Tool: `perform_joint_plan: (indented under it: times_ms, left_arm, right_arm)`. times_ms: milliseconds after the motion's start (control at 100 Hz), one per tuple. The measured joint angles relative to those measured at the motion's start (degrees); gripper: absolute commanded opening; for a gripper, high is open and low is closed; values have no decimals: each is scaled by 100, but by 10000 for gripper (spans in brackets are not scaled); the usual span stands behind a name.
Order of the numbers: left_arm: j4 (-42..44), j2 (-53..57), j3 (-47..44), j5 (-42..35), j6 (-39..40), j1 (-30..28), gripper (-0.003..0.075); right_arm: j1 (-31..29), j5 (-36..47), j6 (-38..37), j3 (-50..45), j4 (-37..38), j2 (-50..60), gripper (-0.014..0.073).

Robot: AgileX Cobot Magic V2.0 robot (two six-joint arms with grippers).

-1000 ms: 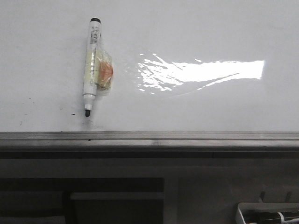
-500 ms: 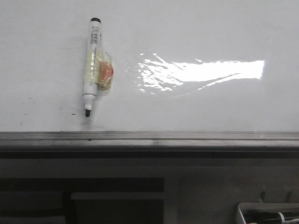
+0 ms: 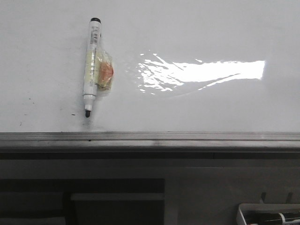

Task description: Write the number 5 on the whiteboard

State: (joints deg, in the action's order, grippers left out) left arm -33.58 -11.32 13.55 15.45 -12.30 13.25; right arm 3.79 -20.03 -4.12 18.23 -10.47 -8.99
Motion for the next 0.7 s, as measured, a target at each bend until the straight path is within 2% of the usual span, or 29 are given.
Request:
perform_joint_plan:
  times_ms: [60, 70, 80, 90, 120, 190, 280, 360, 460, 700]
  left_arm:
    - [339, -586, 426, 321, -15, 0, 221]
    - [363, -739, 472, 399, -15, 0, 238]
    - [406, -817, 562, 436, -26, 0, 289]
    - [429, -970, 607, 513, -27, 0, 289]
    - [485, -1277, 823, 662, -27, 0, 366]
    - [535, -2007, 1212, 1001, -51, 0, 455]
    - [349, -2824, 1604, 1333, -296, 65, 447]
    - [-92, -3367, 1885, 1416, -720, 320, 407]
    - [-598, -3941, 2039, 1330, -1100, 820, 402]
    - [-1104, -4981, 2105, 176, -1228, 2066, 402]
  right_arm:
    - [0, -393, 341, 408, 0, -339, 63]
    - [0, -477, 412, 454, -10, -419, 85]
    - [0, -521, 456, 541, -24, -458, 97]
    - [0, -601, 522, 583, -34, -534, 121]
    - [0, -753, 650, 748, -65, -680, 174]
    - [0, -1087, 876, 1149, -207, -983, 305]
    - [0, -1394, 988, 1453, -368, -1225, 406]
    - [72, -1445, 1009, 1567, -448, -1300, 407]
    - [187, -1479, 1056, 1577, -501, -1299, 408]
    - [346, -1498, 1198, 1577, -540, -1299, 408]
